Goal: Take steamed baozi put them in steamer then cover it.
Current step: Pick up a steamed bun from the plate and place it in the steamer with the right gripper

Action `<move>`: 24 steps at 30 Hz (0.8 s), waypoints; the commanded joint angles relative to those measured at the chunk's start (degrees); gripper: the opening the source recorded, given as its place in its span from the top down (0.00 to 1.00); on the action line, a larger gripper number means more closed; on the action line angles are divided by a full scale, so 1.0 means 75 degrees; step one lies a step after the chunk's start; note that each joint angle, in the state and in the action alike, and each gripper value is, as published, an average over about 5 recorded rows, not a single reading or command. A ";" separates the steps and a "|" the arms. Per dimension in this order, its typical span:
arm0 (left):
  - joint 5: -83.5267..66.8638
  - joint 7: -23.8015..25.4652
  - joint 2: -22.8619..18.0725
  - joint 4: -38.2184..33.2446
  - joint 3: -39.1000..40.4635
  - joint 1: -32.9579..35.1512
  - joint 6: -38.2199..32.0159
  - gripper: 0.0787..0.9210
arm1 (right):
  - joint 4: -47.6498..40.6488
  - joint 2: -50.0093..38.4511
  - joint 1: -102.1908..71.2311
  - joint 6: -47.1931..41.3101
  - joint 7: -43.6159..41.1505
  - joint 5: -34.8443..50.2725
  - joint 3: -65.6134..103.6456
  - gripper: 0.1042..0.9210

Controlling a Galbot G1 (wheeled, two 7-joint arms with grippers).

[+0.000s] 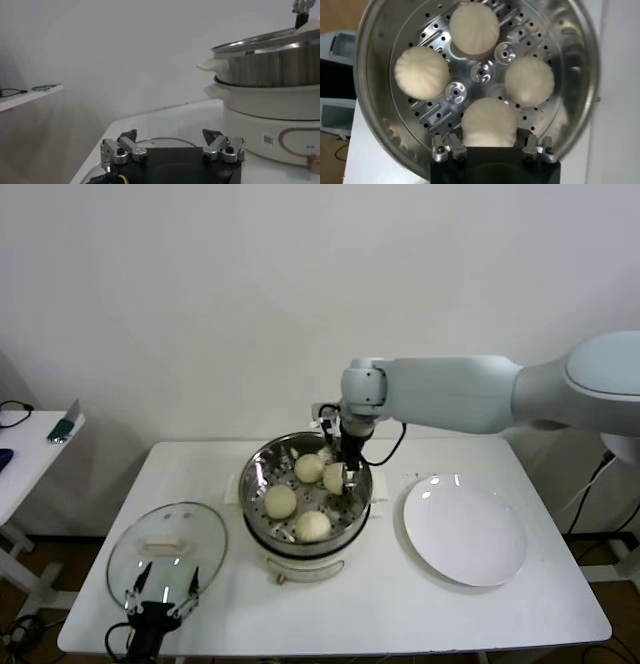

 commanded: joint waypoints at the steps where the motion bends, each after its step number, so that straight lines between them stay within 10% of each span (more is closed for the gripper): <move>1: 0.0008 -0.0004 0.0013 0.0050 0.0003 -0.0018 -0.0008 0.12 | 0.0025 0.0166 -0.0446 -0.0093 0.0144 -0.0181 -0.0102 0.29; 24: 0.0080 -0.0019 -0.0026 0.0007 -0.0027 0.0014 -0.0014 0.12 | 0.0414 -0.0747 0.0482 0.0446 -0.0673 -0.0562 0.0617 0.12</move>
